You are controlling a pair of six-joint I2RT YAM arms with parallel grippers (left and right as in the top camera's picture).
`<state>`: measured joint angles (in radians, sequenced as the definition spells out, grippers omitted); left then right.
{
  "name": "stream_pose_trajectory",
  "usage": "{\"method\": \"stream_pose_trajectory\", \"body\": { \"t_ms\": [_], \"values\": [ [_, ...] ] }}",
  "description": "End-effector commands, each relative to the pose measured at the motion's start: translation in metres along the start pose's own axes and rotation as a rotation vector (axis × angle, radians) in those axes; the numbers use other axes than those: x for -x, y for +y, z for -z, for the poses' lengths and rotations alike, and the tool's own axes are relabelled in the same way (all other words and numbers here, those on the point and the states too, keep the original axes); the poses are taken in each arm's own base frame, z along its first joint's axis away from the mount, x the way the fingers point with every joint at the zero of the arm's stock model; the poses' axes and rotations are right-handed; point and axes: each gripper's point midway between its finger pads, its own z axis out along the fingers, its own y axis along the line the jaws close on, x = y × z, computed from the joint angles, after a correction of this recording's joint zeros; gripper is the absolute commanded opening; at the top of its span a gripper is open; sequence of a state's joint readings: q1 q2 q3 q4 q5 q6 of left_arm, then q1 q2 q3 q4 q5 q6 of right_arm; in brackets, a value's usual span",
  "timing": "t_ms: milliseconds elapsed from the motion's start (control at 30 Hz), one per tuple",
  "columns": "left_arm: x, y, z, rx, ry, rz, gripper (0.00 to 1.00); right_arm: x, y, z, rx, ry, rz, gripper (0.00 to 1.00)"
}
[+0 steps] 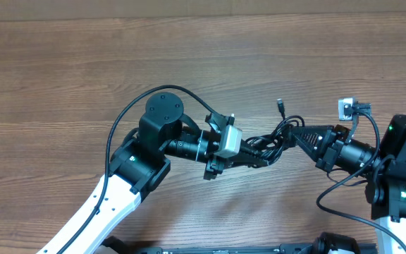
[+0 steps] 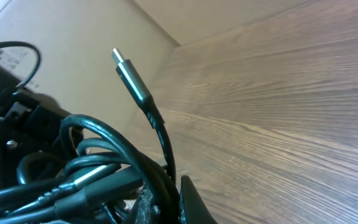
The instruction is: Untangle cables
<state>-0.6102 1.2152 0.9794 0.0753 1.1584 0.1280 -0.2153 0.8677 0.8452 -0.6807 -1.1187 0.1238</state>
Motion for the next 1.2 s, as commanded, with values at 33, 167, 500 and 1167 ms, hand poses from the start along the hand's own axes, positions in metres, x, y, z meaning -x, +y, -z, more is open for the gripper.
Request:
{"method": "stream_pose_trajectory", "body": {
  "t_ms": [33,167,500,1167],
  "values": [
    [0.038,0.004,0.007,0.134,-0.050,-0.082,0.04,0.002,-0.031,0.002,-0.143,-0.020,-0.040,0.04],
    [0.036,0.026,0.012,0.264,-0.055,0.037,0.04,0.002,-0.031,0.002,-0.143,-0.020,-0.040,0.04],
    [0.024,0.064,0.026,0.499,-0.063,0.247,0.04,0.001,-0.032,0.002,-0.143,-0.017,-0.046,0.04],
    [0.011,0.053,0.021,0.435,0.006,0.190,0.04,0.001,-0.032,0.002,-0.143,-0.016,-0.048,0.84]
  ]
}}
